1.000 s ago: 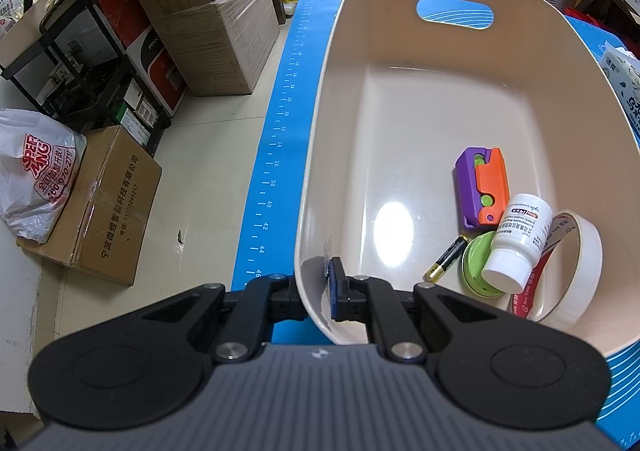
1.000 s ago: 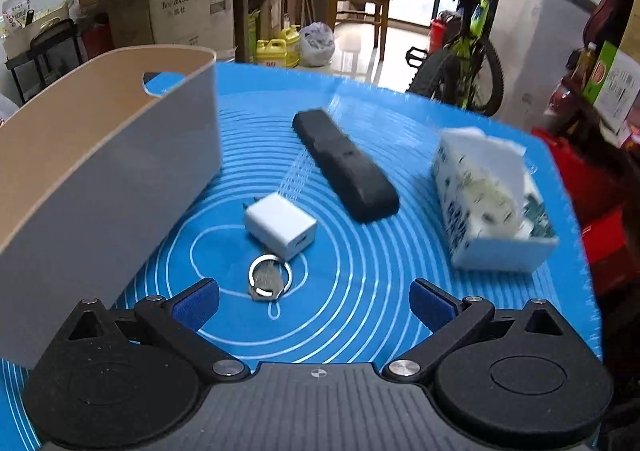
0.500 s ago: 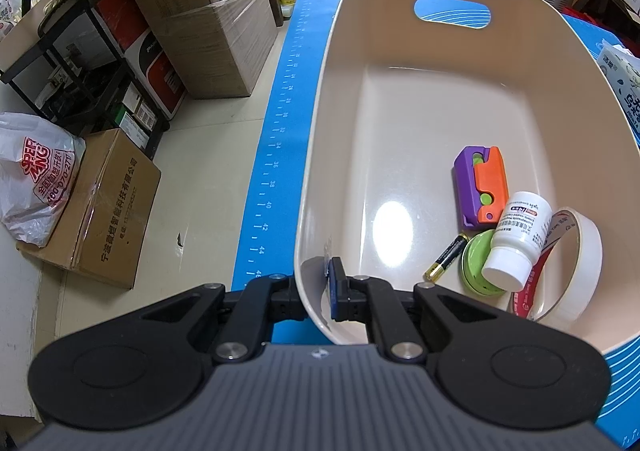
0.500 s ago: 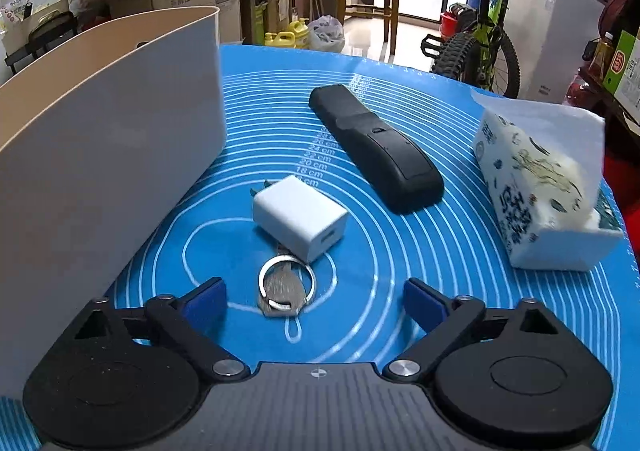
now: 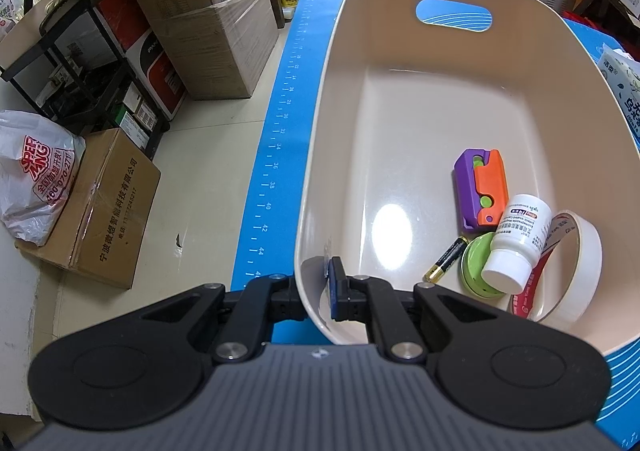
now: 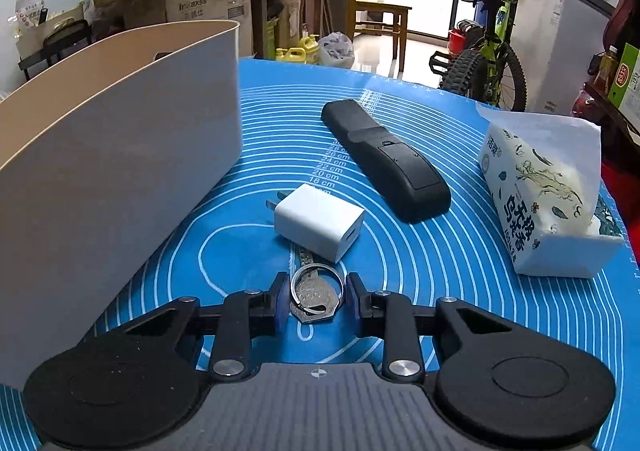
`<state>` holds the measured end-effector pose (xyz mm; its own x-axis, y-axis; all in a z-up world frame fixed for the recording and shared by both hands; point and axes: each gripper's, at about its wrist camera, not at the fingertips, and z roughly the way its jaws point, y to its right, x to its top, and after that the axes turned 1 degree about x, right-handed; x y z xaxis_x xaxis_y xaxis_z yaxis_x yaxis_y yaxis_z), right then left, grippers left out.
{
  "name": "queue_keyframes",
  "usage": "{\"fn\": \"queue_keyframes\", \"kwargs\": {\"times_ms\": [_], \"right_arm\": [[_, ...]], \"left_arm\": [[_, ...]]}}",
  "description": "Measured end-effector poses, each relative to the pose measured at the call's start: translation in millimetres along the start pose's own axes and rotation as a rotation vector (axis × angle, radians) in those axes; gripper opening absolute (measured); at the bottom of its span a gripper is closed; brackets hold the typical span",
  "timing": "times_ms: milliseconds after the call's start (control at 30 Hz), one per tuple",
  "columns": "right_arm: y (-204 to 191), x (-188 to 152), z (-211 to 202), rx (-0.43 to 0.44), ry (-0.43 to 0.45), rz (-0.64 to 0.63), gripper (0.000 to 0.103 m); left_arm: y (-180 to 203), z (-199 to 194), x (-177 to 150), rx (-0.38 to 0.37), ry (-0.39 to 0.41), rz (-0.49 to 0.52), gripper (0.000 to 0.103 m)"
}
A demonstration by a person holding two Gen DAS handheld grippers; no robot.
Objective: Organize rigid objects
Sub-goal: 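Move the right tool to the key ring and grasp it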
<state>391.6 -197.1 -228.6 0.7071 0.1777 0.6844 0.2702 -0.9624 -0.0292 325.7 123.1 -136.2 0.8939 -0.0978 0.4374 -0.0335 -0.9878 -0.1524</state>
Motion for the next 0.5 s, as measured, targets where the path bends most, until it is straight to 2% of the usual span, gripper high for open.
{"fn": "queue_keyframes", "kwargs": {"times_ms": [500], "right_arm": [[-10.4,-2.6,-48.6,0.004,0.072,-0.063,0.037]], "left_arm": [[0.3,0.3,-3.7,0.001,0.003,-0.005,0.011]]}}
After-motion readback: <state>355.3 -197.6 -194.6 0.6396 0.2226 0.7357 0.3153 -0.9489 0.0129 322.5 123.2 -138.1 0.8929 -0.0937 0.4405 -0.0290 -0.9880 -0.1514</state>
